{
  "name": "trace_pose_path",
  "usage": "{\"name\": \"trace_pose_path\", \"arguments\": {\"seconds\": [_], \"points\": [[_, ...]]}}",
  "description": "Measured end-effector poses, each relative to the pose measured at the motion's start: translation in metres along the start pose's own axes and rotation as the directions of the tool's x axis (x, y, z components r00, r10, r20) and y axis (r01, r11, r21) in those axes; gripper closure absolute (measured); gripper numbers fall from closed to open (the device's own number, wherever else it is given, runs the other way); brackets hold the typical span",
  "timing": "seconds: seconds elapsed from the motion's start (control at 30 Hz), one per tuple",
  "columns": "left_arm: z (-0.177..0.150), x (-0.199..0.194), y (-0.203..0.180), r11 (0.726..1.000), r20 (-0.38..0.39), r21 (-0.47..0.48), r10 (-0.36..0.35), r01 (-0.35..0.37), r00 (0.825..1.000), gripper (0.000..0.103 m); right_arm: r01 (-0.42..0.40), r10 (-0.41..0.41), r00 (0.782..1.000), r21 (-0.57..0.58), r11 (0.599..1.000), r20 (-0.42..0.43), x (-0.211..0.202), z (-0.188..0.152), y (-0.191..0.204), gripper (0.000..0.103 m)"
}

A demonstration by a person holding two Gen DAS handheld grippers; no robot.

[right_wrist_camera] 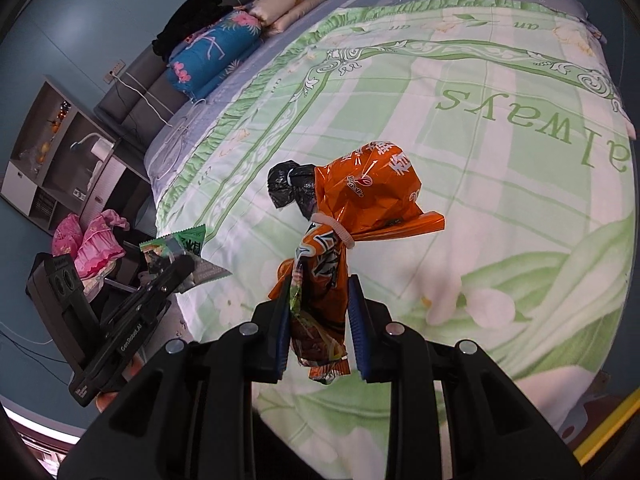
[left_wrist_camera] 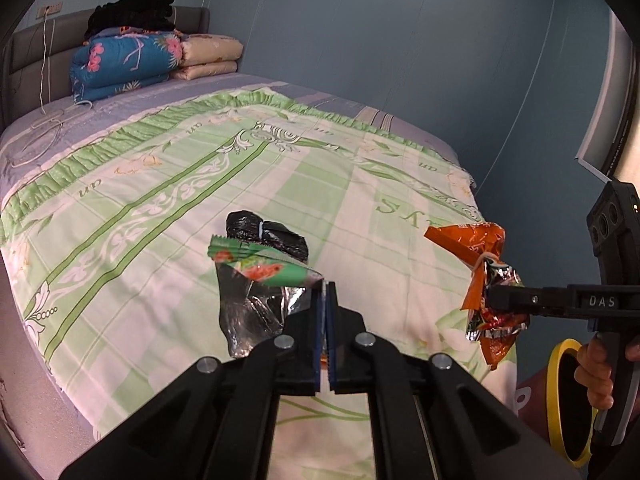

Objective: Collect trash
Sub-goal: 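Lift the foil packet and orange wrappers and carry them over the bin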

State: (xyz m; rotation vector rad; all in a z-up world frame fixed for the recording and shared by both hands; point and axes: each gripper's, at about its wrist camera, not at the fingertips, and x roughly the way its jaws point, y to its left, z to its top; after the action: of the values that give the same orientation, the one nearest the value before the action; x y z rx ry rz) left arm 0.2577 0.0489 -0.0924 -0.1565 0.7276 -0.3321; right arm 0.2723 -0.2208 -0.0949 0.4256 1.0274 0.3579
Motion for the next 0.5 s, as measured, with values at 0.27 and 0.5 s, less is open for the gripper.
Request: {"name": "trace_pose_path", "arguments": {"seconds": [0.27, 0.5], "points": [[-0.009, -0.045, -0.034, 0.998, 0.061, 0.064, -0.031, 0.027, 0.998, 0.101, -0.023, 0.024, 0.998, -0.013, 1.0, 0.049, -0.053, -0.04, 0.003, 0.078], [-0.015, -0.08, -0.064, 0.992, 0.108, 0.104, -0.081, 0.07, 0.991, 0.101, -0.039, 0.041, 0.992, -0.019, 0.999, 0.119, -0.103, -0.075, 0.002, 0.078]]}}
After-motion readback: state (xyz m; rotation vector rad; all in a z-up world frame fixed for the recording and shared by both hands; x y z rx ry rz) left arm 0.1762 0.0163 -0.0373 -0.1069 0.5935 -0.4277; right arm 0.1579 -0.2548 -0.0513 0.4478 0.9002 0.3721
